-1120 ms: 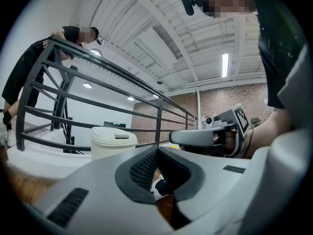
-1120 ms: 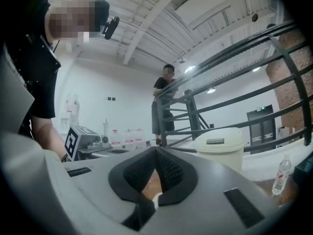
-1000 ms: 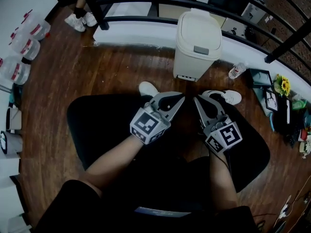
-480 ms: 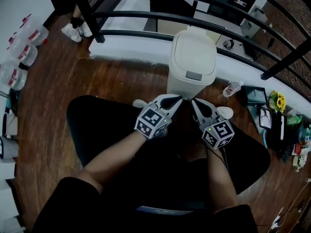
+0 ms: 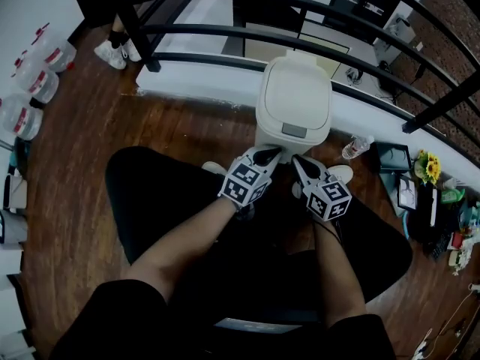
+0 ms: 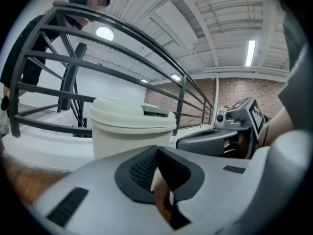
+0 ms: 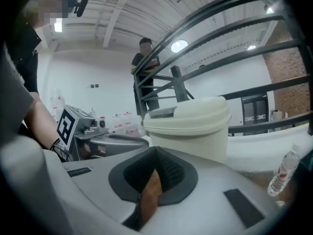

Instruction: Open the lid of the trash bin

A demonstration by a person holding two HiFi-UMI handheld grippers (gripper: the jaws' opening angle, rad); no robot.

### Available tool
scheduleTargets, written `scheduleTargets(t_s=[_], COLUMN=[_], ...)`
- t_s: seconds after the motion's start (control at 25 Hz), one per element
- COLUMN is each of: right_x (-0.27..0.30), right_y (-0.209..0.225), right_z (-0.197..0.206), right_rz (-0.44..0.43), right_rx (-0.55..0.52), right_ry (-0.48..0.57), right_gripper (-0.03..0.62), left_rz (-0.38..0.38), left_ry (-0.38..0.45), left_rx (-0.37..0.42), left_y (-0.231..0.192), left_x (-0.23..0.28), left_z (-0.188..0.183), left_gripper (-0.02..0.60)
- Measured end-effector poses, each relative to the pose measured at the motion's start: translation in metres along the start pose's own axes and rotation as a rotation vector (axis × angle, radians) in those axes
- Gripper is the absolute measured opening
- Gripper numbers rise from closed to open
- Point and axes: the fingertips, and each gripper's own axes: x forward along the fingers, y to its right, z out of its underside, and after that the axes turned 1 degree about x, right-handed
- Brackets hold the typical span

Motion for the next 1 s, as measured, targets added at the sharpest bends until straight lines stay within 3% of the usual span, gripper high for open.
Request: scheduleTargets(t_s=[0.24,0.72,1.0], right_x=[0.026,0.061,0.073], right_y=[0.015,0.039,0.063], right_z=[0.031,0.092,0.119], right_rz=[0.018,0.051,0.084], right_rx=[0.024,0.096,0.166], right_ry=[-0.071,-0.154,-0.172], right_gripper=[0.017,0.017,0.017], left_rz=[-0.060,-0.083,-0.108], left_ry=[-0.046,-0.176,-0.208], left_rx=[-0.071,-0.088,-0.165], left_y=[-0.019,-0.041,-0.055], left_x=[0.021,0.047,0.068], left_z=[0.033,0.110,0.144], left_gripper=[0.040,0.040,0.040])
